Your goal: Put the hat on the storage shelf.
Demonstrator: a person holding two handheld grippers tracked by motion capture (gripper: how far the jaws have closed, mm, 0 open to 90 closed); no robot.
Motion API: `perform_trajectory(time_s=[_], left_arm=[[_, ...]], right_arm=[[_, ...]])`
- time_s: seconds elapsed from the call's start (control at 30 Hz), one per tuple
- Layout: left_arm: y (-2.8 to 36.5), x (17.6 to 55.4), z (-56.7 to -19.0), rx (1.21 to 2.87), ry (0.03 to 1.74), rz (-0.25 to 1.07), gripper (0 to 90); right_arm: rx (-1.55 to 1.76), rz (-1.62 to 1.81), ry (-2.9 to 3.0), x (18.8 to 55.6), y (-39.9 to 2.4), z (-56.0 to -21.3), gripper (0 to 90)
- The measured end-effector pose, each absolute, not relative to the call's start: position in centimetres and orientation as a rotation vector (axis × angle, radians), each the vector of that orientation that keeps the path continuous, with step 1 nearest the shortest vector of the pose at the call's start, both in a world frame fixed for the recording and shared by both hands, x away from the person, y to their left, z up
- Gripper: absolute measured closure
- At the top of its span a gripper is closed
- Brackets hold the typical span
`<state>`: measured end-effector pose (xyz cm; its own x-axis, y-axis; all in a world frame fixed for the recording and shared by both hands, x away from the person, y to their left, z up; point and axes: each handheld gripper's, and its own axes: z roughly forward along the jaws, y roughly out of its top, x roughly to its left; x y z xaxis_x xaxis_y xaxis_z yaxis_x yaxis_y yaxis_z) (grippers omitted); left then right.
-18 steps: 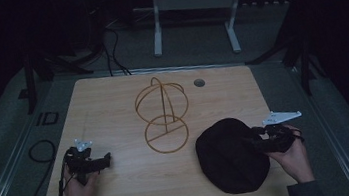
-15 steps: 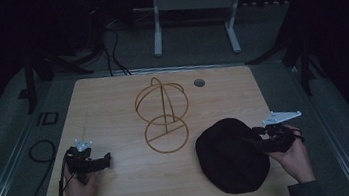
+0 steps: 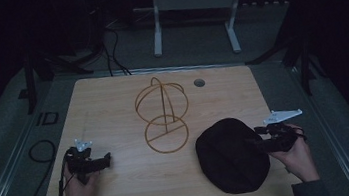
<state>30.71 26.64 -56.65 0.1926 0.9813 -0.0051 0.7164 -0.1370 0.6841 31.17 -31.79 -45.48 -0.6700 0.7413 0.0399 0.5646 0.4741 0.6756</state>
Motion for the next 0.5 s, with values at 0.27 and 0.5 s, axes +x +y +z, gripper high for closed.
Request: perform_trajectory(time_s=[0.27,0.5], left_arm=[[26.64,30.71,-56.65,1.918,1.582,0.620,1.8],[26.63,30.72,-56.65,1.918,1.582,0.620,1.9]], right_arm=[[1.112,0.968,2.477,31.33,-31.75,-45.10,23.0],[1.118,0.935,2.486,31.52,-31.37,-44.53,13.7]])
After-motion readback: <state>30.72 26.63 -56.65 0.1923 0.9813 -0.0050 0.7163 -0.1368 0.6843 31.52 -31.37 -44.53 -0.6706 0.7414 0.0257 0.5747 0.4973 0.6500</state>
